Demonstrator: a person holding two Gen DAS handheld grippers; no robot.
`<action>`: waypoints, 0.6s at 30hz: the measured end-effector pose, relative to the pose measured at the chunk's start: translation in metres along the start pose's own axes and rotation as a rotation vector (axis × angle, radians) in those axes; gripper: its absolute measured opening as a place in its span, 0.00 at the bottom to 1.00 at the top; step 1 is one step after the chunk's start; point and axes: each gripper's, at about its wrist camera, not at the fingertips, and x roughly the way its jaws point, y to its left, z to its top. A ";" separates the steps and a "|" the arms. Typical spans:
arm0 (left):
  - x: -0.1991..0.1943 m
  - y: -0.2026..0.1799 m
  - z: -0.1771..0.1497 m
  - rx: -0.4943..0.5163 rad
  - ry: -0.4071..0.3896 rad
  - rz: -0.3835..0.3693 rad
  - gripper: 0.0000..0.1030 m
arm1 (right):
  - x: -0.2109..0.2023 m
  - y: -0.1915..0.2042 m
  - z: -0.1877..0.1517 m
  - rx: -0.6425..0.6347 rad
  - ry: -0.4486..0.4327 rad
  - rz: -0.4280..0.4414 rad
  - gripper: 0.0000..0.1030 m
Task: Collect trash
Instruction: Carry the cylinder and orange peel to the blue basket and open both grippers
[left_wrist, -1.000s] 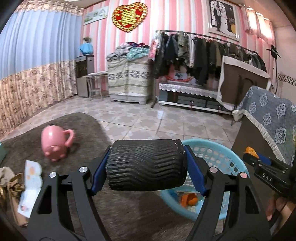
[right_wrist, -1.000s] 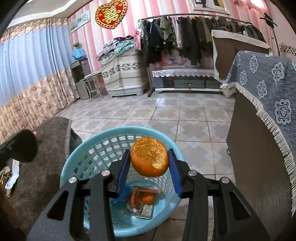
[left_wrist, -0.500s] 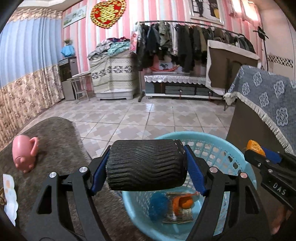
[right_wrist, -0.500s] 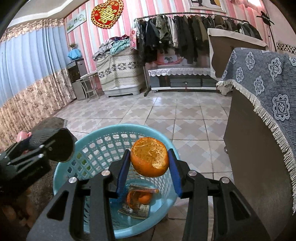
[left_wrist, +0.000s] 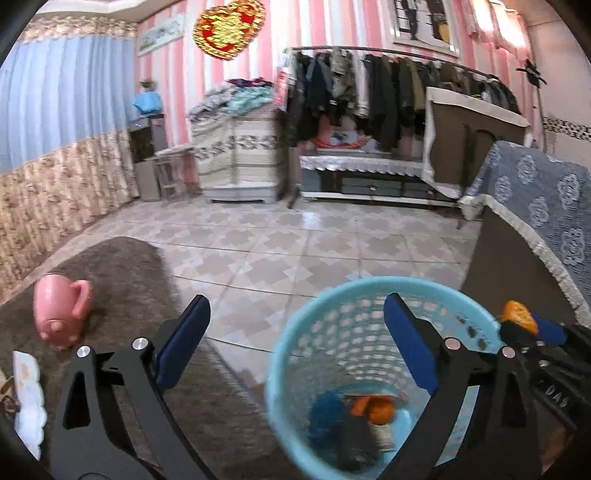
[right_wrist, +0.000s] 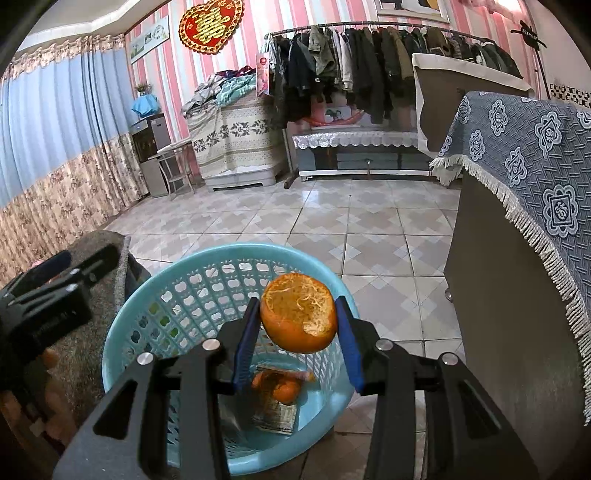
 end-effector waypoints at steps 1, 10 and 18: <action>-0.002 0.005 0.000 -0.005 -0.004 0.010 0.92 | 0.000 0.002 0.000 -0.004 -0.002 0.001 0.40; -0.027 0.054 -0.001 -0.075 -0.014 0.114 0.95 | 0.009 0.039 -0.003 -0.049 0.013 0.019 0.40; -0.046 0.078 -0.006 -0.092 -0.023 0.152 0.95 | 0.005 0.060 -0.004 -0.080 -0.015 0.014 0.71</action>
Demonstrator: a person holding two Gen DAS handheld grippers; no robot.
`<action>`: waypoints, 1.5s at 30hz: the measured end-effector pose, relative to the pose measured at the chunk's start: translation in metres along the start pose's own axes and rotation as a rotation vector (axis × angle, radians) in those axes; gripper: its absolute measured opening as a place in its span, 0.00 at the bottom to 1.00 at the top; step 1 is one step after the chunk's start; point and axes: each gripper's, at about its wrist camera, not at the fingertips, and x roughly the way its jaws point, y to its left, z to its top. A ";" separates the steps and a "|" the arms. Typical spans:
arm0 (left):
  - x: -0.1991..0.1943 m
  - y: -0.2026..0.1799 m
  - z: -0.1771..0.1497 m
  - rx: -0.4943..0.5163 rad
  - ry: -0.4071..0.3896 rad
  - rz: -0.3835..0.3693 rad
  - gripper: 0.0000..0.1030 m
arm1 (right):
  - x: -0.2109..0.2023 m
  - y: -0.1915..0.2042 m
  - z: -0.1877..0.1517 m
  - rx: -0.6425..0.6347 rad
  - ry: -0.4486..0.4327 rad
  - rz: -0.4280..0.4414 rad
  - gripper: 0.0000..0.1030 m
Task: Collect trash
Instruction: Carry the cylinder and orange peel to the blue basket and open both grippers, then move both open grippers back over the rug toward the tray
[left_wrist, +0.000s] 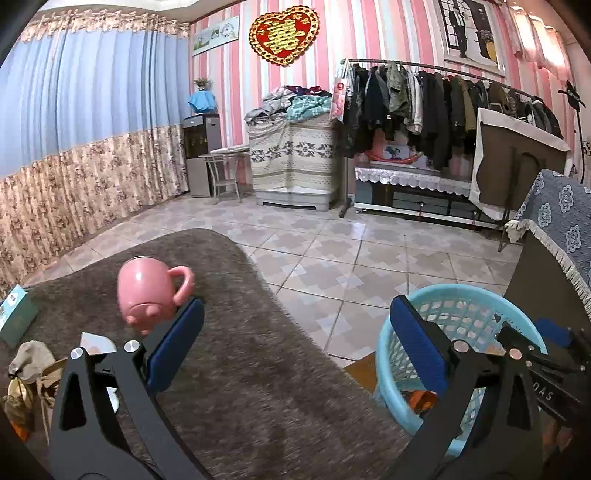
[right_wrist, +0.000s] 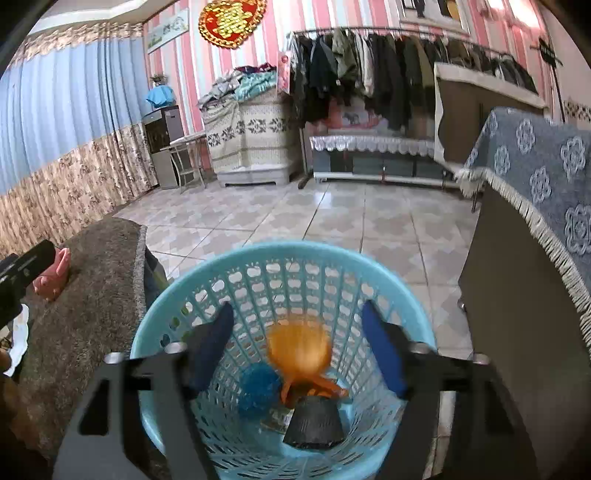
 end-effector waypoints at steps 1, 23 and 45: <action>-0.002 0.003 -0.001 -0.004 0.002 0.003 0.95 | 0.000 0.001 0.000 0.000 0.000 0.000 0.75; -0.104 0.089 -0.021 -0.097 -0.060 0.189 0.95 | -0.048 0.083 -0.002 -0.192 -0.082 0.141 0.93; -0.188 0.212 -0.086 -0.212 -0.009 0.413 0.95 | -0.073 0.169 -0.039 -0.321 -0.039 0.348 0.93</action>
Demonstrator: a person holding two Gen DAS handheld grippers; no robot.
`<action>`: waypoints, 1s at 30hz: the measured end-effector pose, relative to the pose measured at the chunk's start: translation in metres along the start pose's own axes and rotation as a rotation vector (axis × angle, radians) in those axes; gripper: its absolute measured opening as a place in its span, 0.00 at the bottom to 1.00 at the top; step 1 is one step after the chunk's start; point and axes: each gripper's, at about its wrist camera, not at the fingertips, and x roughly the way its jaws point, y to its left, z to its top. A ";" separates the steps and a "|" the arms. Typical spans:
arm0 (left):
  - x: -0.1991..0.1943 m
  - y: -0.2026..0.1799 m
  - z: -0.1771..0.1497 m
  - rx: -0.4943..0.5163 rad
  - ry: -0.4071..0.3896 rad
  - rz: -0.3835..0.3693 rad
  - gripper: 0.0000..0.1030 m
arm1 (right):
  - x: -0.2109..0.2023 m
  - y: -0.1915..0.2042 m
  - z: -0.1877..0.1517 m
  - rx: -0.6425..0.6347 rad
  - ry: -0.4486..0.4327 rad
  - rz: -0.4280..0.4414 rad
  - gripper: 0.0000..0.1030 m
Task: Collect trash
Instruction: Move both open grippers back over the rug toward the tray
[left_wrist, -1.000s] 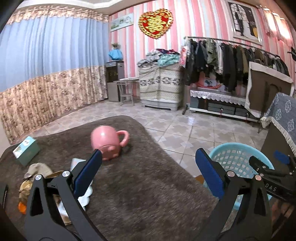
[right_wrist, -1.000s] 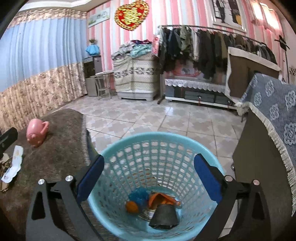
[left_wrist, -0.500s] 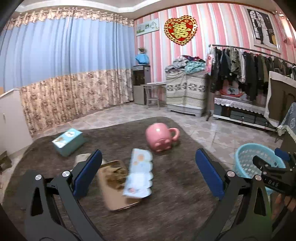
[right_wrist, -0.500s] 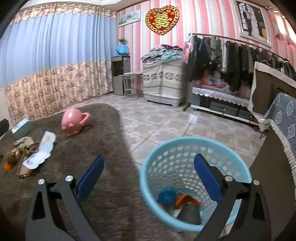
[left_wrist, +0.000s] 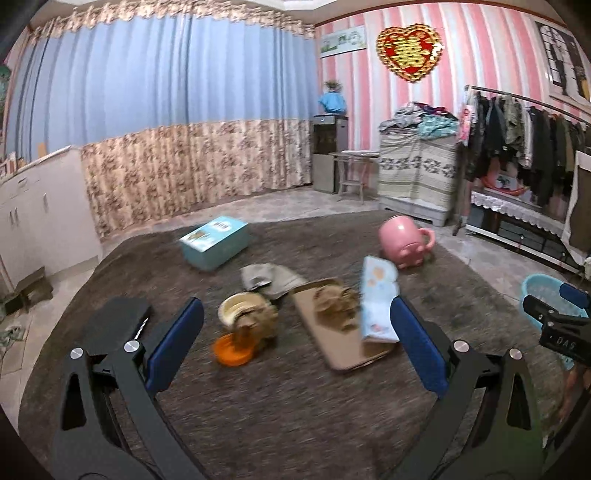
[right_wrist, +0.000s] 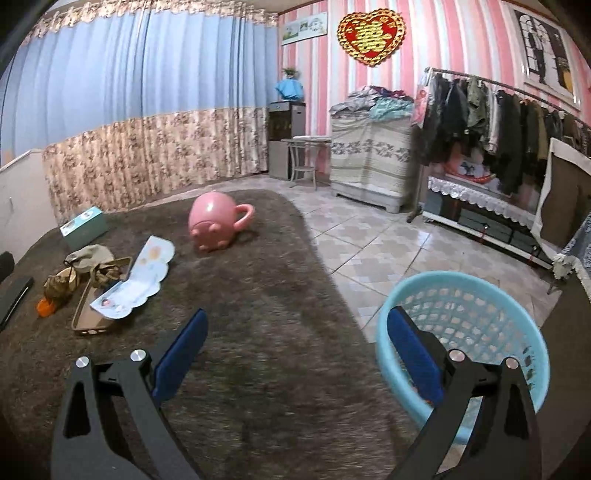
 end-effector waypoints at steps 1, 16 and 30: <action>0.001 0.006 -0.002 -0.004 0.006 0.007 0.95 | 0.002 0.004 -0.001 -0.006 0.005 0.003 0.93; 0.031 0.083 -0.029 -0.053 0.085 0.116 0.95 | 0.025 0.083 -0.003 -0.091 0.065 0.116 0.93; 0.053 0.128 -0.040 -0.183 0.119 0.110 0.95 | 0.060 0.156 0.006 -0.141 0.173 0.239 0.93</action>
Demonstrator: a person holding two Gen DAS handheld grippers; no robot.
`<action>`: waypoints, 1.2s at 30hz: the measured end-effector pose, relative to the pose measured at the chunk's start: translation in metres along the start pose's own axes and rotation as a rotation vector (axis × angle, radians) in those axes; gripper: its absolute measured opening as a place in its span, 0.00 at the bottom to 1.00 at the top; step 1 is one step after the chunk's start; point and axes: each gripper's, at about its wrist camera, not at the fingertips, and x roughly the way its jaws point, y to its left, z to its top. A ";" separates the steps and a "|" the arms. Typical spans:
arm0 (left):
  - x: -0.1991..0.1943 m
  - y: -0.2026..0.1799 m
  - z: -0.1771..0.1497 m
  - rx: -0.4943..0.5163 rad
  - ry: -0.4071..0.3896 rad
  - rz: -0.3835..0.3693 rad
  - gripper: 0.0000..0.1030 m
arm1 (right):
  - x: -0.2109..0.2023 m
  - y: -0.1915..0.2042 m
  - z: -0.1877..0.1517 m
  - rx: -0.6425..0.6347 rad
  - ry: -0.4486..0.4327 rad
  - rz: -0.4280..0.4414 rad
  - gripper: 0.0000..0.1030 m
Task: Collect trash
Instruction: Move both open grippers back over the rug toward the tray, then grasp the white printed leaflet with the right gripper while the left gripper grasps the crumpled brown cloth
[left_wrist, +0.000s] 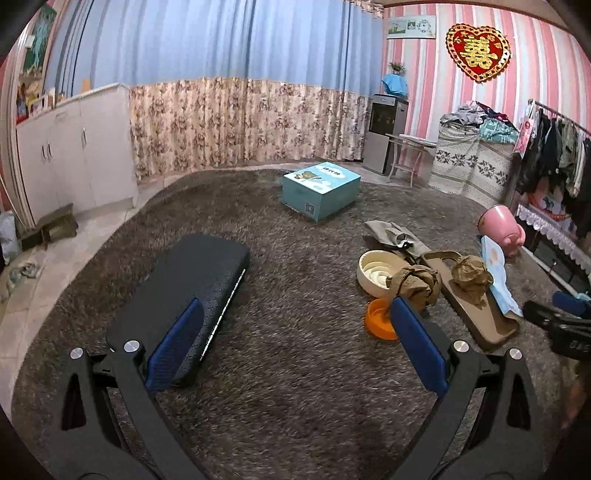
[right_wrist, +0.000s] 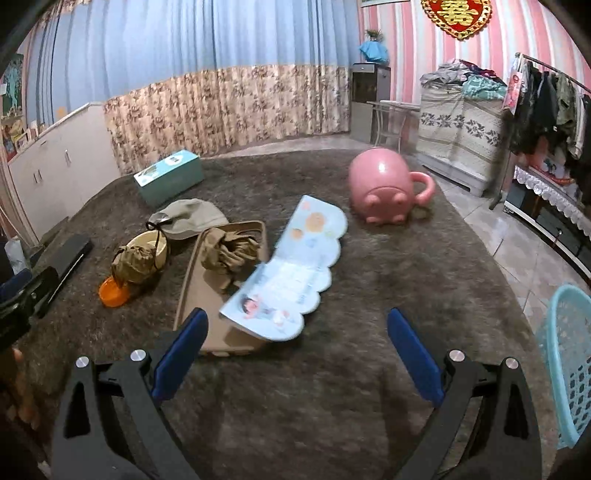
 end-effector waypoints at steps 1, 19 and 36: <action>0.002 0.001 0.001 -0.006 0.006 -0.005 0.95 | 0.004 0.002 0.001 -0.001 0.007 -0.001 0.93; 0.012 -0.053 0.012 0.075 0.052 -0.072 0.95 | 0.021 -0.020 0.002 0.045 0.088 0.099 0.53; 0.068 -0.104 0.010 0.190 0.196 -0.102 0.51 | -0.005 -0.076 -0.002 0.063 0.039 0.091 0.53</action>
